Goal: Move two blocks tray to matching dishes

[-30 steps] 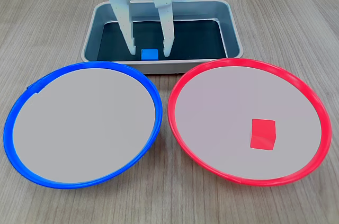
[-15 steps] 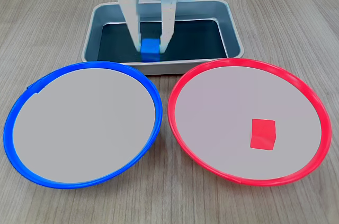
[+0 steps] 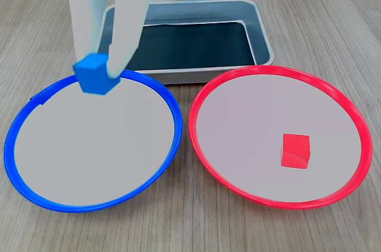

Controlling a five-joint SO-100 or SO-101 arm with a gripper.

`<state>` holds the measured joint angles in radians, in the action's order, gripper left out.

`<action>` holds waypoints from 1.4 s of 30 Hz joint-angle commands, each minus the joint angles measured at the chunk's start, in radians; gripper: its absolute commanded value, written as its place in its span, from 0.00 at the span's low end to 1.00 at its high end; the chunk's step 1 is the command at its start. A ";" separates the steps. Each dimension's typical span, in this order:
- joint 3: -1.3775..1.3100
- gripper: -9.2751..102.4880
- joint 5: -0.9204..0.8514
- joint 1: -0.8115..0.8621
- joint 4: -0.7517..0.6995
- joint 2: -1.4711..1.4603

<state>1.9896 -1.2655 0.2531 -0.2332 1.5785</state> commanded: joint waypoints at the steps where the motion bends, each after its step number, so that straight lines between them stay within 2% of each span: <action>1: -0.061 0.12 -0.020 0.031 0.110 -0.098; 7: -0.098 0.27 -0.017 0.029 0.133 -0.175; 10: -0.051 0.25 0.025 0.012 0.152 -0.117; 11: -0.029 0.18 0.046 0.005 0.155 -0.086; 12: -0.006 0.11 0.129 -0.005 0.175 -0.048; 13: 0.025 0.08 0.218 -0.011 0.184 0.002; 15: 0.107 0.08 0.360 -0.023 0.183 0.132; 19: 0.471 0.08 0.828 -0.064 0.356 0.511; 21: 0.634 0.08 1.037 -0.089 0.365 0.712; 24: 0.859 0.08 1.252 -0.143 0.235 1.074; 27: 1.005 0.08 1.351 -0.210 -0.040 1.405; 31: 1.032 0.08 1.355 -0.230 -0.420 1.559; 34: 1.032 0.08 1.361 -0.229 -0.617 1.637; 37: 1.032 0.08 1.394 -0.225 -0.761 1.747; 42: 1.032 0.08 1.408 -0.215 -0.769 1.750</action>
